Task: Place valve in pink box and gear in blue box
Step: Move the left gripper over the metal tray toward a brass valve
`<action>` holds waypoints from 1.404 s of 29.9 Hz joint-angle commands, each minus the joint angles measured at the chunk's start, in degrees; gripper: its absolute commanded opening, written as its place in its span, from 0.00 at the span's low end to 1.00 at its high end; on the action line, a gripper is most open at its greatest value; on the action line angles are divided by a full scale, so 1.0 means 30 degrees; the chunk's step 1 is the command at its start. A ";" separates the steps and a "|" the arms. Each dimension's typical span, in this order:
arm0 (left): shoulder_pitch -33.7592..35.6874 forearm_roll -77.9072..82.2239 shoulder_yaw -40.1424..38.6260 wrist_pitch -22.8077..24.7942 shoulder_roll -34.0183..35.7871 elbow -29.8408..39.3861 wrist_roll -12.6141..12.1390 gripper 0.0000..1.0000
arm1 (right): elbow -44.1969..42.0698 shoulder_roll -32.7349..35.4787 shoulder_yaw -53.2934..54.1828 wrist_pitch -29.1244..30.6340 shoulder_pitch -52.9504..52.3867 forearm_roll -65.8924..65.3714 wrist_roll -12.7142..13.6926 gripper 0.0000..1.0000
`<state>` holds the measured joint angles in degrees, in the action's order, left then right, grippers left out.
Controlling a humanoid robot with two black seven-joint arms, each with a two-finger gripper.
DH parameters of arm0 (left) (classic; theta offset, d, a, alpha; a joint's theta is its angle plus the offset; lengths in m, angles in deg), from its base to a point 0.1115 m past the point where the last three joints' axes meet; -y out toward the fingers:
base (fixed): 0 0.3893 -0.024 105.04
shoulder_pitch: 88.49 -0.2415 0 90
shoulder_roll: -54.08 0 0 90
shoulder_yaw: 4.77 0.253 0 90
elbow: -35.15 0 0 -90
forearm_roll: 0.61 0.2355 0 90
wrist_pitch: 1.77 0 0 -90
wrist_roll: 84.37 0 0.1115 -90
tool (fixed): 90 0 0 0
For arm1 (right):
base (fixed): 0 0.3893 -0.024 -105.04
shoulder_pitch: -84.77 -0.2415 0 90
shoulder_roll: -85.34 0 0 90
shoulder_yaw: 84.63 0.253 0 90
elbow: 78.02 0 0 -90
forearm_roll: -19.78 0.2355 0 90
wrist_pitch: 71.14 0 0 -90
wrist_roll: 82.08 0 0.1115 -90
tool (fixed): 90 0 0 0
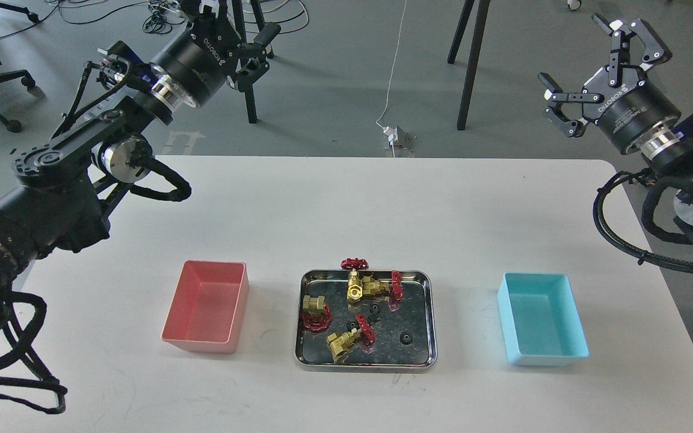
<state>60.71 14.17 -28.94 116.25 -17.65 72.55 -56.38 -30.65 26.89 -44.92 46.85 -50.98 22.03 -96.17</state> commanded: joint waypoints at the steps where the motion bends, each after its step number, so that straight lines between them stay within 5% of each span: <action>1: -0.0078 -0.0006 0.0003 -0.0005 -0.0172 0.0041 0.0001 1.00 | 0.0292 -0.0055 0.0035 0.0003 0.0016 0.0068 0.0066 1.00; 14: -0.1279 -0.2936 -0.5034 -0.0005 -0.3307 0.1296 0.0001 1.00 | 0.0148 0.0091 -0.0169 0.0003 -0.3353 0.0214 0.0184 1.00; 19: 0.0532 -0.0714 -0.4281 -0.0005 0.0403 0.6154 0.0001 1.00 | 0.0060 0.0150 -0.0200 0.0003 -0.2652 0.0156 0.0184 1.00; 26: 0.8754 0.2620 0.7657 -0.0005 0.6854 1.2514 0.0001 1.00 | -0.0437 0.0209 -0.0141 0.0003 -0.1625 0.0214 0.0184 1.00; 32: 1.6905 0.9972 1.8211 -0.0005 0.5666 1.6238 0.0001 0.99 | -0.0497 0.0004 -0.0081 0.0003 -0.1302 0.0214 0.0184 1.00; 35: 1.8493 1.4423 2.3100 -0.4631 0.2476 1.6770 0.0001 0.98 | -0.0468 -0.0055 -0.0140 -0.0858 -0.1302 0.0214 0.0213 1.00; 39: 1.8585 1.8622 2.9051 -1.3508 -0.1775 1.6391 0.0001 0.97 | -0.0468 -0.0026 -0.0170 -0.1742 -0.1477 0.0214 0.0242 1.00; 42: 1.7972 1.8977 3.0996 -1.5578 -0.2749 1.5776 0.0001 0.97 | -0.0467 0.0121 -0.0111 -0.1859 -0.1478 0.0214 0.0476 1.00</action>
<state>116.17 69.02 58.17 76.24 -22.72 121.34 -56.36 -32.01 26.87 -45.41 41.76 -55.33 22.68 -95.33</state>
